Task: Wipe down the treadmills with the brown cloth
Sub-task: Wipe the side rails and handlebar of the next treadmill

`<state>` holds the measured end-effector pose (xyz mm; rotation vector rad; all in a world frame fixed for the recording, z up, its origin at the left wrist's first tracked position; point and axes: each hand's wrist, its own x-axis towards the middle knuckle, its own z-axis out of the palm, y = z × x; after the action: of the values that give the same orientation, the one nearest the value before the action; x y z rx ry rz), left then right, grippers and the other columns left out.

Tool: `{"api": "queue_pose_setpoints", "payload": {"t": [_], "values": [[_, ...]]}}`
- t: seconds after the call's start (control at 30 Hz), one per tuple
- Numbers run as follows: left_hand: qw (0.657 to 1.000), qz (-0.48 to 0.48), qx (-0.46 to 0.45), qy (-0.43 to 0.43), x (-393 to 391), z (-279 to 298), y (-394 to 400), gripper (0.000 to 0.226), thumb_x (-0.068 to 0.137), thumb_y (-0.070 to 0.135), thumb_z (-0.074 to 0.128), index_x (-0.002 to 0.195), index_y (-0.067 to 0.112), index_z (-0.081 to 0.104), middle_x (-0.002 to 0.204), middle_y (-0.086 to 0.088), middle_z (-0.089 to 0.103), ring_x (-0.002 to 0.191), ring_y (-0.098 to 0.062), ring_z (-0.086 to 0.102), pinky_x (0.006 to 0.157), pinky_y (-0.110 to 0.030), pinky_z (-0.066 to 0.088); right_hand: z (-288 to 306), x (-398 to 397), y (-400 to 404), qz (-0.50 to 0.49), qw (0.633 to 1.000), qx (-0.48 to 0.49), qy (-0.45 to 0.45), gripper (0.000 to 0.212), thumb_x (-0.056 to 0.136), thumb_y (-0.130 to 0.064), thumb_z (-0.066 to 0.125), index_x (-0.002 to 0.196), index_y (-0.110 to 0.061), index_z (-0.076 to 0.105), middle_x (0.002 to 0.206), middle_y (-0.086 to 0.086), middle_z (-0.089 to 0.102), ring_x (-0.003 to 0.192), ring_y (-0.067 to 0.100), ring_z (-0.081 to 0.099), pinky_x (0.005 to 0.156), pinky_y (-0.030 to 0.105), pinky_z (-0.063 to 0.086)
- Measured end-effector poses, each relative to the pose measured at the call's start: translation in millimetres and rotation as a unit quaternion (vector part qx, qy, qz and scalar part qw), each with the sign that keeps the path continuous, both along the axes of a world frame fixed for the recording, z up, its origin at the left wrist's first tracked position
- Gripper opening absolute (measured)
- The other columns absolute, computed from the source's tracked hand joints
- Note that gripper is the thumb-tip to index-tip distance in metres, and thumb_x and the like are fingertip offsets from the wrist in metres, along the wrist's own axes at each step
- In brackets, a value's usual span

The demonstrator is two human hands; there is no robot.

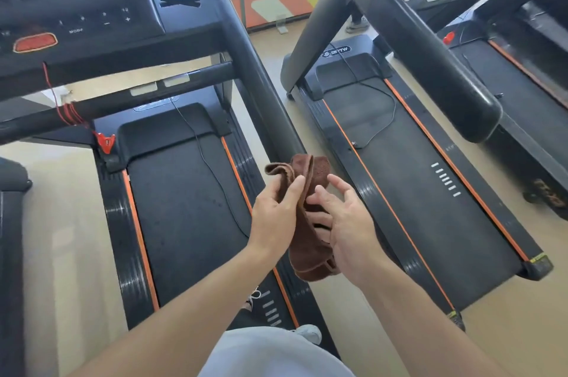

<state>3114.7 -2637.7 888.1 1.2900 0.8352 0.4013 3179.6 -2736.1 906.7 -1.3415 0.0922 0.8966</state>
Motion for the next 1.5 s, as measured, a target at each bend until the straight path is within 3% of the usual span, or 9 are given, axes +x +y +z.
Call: {"api": "queue_pose_setpoints", "payload": {"t": [0.13, 0.33, 0.53, 0.83, 1.0, 1.13, 1.3, 1.4, 1.5], "values": [[0.999, 0.028, -0.015, -0.02, -1.0, 1.7, 4.6, 0.01, 0.092, 0.034, 0.068, 0.094, 0.026, 0.074, 0.093, -0.001, 0.078, 0.094, -0.023, 0.073, 0.095, -0.049, 0.056, 4.1, 0.1, 10.9, 0.048, 0.998, -0.029, -0.029, 0.04, 0.096, -0.031, 0.071, 0.135, -0.03, 0.061, 0.082, 0.003, 0.068, 0.065, 0.022, 0.068, 0.055, 0.033, 0.057], [0.996, 0.049, 0.039, -0.069, -8.7, 16.4, 17.2, 0.005, 0.099, 0.02, 0.066, 0.102, 0.019, 0.07, 0.091, -0.012, 0.076, 0.089, -0.031, 0.073, 0.085, -0.042, 0.061, 12.5, -5.3, 29.1, 0.066, 0.996, -0.027, -0.056, 0.049, 0.072, -0.057, 0.077, 0.099, -0.016, 0.079, 0.062, -0.001, 0.048, 0.057, 0.017, 0.047, 0.055, 0.03, 0.043], [0.991, 0.109, 0.044, -0.064, -18.2, 20.8, 37.5, 0.016, 0.103, 0.013, 0.057, 0.108, 0.014, 0.073, 0.094, 0.005, 0.077, 0.09, -0.007, 0.071, 0.08, -0.018, 0.054, 16.8, -14.0, 44.1, -0.017, 0.995, 0.021, -0.097, 0.016, 0.1, -0.016, 0.066, 0.108, -0.008, 0.077, 0.097, 0.013, 0.079, 0.084, 0.022, 0.076, 0.078, 0.034, 0.061], [0.962, 0.207, 0.152, 0.09, -42.3, 10.1, 124.3, 0.02, 0.109, 0.035, 0.047, 0.109, 0.029, 0.066, 0.1, 0.019, 0.065, 0.094, 0.001, 0.058, 0.078, -0.013, 0.041, 24.6, 37.9, 36.1, -0.187, 0.964, -0.003, -0.189, 0.023, 0.109, -0.01, 0.048, 0.099, -0.019, 0.067, 0.084, -0.011, 0.071, 0.082, 0.01, 0.066, 0.082, 0.028, 0.057], [0.923, 0.18, 0.261, 0.219, -50.9, 6.9, 158.8, 0.038, 0.103, 0.048, 0.053, 0.078, 0.02, 0.062, 0.078, 0.001, 0.061, 0.078, -0.023, 0.057, 0.072, -0.038, 0.043, 33.2, 37.1, 34.6, -0.094, 0.973, 0.087, -0.193, 0.023, 0.106, -0.009, 0.046, 0.093, -0.017, 0.063, 0.09, 0.0, 0.068, 0.084, 0.015, 0.06, 0.078, 0.028, 0.047], [0.969, 0.183, 0.037, 0.161, -48.4, 24.4, 166.4, 0.031, 0.109, 0.035, 0.042, 0.098, 0.018, 0.065, 0.077, -0.005, 0.075, 0.074, -0.022, 0.072, 0.068, -0.036, 0.055, 45.5, 27.4, 32.2, 0.114, 0.973, 0.108, -0.167, 0.013, 0.089, -0.018, 0.057, 0.091, -0.007, 0.063, 0.08, 0.012, 0.056, 0.072, 0.023, 0.05, 0.061, 0.035, 0.037], [0.988, 0.074, -0.032, 0.129, -45.7, 42.6, 150.7, 0.07, 0.082, 0.079, 0.058, 0.117, 0.019, 0.065, 0.101, -0.002, 0.075, 0.091, -0.02, 0.074, 0.078, -0.04, 0.058, 60.2, 13.5, 40.0, 0.478, 0.861, 0.099, -0.145, 0.012, 0.091, -0.021, 0.061, 0.089, -0.01, 0.066, 0.078, 0.005, 0.063, 0.068, 0.019, 0.057, 0.06, 0.029, 0.046], [0.972, -0.094, 0.126, 0.177, -45.7, 47.6, 144.6, 0.037, 0.08, 0.032, 0.08, 0.11, 0.025, 0.059, 0.092, 0.008, 0.07, 0.085, -0.011, 0.068, 0.072, -0.026, 0.051, 64.7, 14.6, 52.5, 0.494, 0.847, 0.103, -0.171, 0.012, 0.096, -0.009, 0.055, 0.095, -0.003, 0.065, 0.079, 0.004, 0.066, 0.073, 0.014, 0.061, 0.07, 0.023, 0.048], [0.952, -0.179, 0.201, 0.142, -45.6, 55.4, 134.9, 0.053, 0.079, -0.008, 0.055, 0.113, 0.033, 0.052, 0.087, 0.008, 0.064, 0.076, -0.009, 0.058, 0.059, -0.014, 0.042, 59.9, 25.0, 65.5, 0.446, 0.861, 0.107, -0.221, 0.008, 0.095, -0.005, 0.059, 0.095, -0.005, 0.067, 0.083, 0.012, 0.065, 0.079, 0.019, 0.057, 0.074, 0.027, 0.044]]}}
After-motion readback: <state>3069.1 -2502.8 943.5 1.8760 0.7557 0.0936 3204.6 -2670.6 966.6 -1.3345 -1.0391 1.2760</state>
